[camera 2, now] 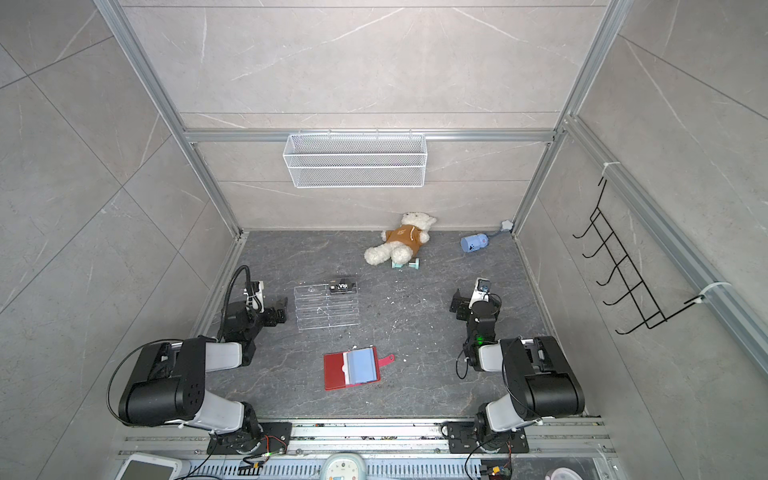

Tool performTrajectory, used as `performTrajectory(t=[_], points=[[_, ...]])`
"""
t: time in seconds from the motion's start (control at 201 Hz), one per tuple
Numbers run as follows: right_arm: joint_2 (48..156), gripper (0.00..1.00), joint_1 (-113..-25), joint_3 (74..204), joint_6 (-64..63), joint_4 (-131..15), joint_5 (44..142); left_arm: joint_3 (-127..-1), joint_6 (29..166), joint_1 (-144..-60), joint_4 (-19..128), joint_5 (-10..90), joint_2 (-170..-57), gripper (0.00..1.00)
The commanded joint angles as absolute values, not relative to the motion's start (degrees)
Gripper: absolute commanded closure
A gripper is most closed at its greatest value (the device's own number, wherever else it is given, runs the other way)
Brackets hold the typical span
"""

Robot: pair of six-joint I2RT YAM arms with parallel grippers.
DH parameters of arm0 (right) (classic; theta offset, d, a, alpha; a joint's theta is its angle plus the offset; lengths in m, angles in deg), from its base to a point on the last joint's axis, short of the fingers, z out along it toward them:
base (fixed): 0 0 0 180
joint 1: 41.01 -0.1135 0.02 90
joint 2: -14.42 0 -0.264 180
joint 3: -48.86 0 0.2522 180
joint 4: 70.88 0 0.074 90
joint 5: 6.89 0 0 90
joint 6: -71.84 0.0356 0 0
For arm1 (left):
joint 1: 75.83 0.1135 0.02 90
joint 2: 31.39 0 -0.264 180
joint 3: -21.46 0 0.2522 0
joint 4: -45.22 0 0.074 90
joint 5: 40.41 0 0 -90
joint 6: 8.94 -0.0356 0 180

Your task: Take the credit cards out of the card holder

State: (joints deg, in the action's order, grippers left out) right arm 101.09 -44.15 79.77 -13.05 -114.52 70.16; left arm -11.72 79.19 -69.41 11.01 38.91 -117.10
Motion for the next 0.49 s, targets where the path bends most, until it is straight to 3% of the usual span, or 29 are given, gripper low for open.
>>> performTrajectory(t=[0.0, 0.488], points=[[101.58, 0.0, -44.59, 80.72, -13.26, -113.54, 68.73, -12.67, 80.13, -69.23, 9.87, 38.4, -117.39, 0.0], [101.66, 0.0, -44.96, 81.17, -13.49, -112.88, 68.34, -12.59, 80.07, -69.23, 9.93, 38.33, -117.34, 0.0]])
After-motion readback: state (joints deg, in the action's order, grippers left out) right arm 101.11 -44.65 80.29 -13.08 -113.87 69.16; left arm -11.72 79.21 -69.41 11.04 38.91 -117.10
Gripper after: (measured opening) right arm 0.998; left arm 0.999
